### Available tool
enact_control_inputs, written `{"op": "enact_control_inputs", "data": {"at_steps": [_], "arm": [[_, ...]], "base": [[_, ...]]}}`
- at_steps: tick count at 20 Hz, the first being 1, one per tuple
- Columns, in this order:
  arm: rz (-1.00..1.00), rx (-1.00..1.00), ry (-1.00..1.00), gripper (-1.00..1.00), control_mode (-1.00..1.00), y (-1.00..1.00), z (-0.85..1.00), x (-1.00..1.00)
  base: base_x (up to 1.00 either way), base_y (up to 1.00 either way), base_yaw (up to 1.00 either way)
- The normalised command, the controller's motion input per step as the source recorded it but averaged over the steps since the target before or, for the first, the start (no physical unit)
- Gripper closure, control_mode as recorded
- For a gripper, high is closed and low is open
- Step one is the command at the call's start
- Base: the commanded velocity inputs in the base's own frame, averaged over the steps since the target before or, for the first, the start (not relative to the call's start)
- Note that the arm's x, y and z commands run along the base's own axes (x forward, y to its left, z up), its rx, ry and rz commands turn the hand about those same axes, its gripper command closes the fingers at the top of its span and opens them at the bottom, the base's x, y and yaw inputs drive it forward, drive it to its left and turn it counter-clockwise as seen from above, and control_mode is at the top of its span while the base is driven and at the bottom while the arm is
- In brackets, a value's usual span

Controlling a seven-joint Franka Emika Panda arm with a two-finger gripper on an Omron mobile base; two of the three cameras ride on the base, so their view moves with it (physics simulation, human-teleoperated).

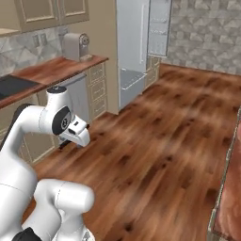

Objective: Take the cheese, fish, and avocado from the fridge and place them on the plate on the dining counter to create an appetizer plate.

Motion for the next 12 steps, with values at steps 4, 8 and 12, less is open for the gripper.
{"op": "enact_control_inputs", "data": {"at_steps": [4, 8, 12], "arm": [[0.0, 0.0, 0.0, -1.0, 1.0, 0.0, 0.0, 0.0], [0.0, 0.0, 0.0, -1.0, 1.0, 0.0, 0.0, 0.0], [0.0, 0.0, 0.0, -1.0, 1.0, 0.0, 0.0, 0.0]], "base": [[1.0, 0.33, -0.36], [1.0, 0.29, -0.32], [1.0, 0.15, -0.21]]}}
